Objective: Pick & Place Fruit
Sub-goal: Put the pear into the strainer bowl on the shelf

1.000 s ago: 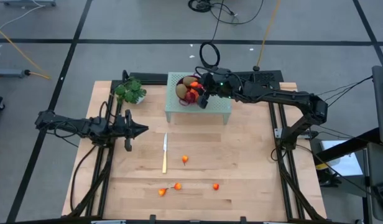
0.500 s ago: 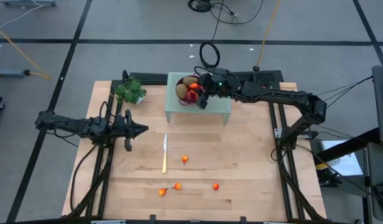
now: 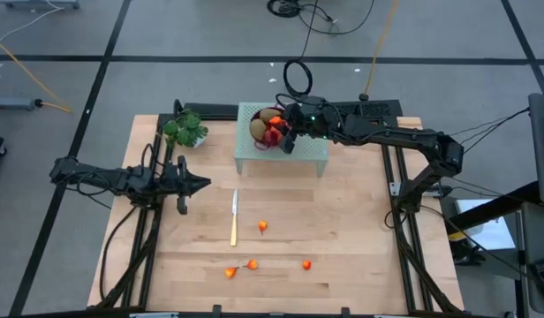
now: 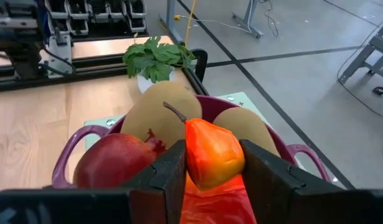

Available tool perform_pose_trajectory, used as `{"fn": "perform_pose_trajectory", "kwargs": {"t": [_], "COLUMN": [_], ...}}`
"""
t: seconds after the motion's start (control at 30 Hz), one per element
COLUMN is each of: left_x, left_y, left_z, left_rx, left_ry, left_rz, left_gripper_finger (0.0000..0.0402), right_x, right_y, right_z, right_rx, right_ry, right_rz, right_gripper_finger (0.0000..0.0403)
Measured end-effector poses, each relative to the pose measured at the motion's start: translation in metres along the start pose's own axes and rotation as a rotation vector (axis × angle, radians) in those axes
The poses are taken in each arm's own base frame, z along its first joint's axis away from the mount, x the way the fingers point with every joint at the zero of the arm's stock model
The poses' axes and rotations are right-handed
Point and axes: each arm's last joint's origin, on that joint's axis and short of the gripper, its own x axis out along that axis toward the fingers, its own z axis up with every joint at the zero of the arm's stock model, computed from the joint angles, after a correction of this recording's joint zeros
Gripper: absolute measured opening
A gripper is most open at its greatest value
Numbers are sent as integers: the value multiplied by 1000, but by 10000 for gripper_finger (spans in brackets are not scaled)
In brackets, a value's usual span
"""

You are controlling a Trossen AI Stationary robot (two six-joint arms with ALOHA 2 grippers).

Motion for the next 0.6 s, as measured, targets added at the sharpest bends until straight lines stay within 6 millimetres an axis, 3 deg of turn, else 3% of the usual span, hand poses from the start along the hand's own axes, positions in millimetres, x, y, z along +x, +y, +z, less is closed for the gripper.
{"fn": "perform_pose_trajectory", "kwargs": {"t": [0.6], "left_x": [0], "left_y": [0], "left_z": [0], "left_rx": [-2], "left_ry": [0], "left_rz": [0], "left_gripper_finger": [21], "right_x": [0], "right_y": [0], "right_z": [-1], "right_rx": [-28], "right_ry": [8], "right_rz": [1], "right_gripper_finger": [133]}}
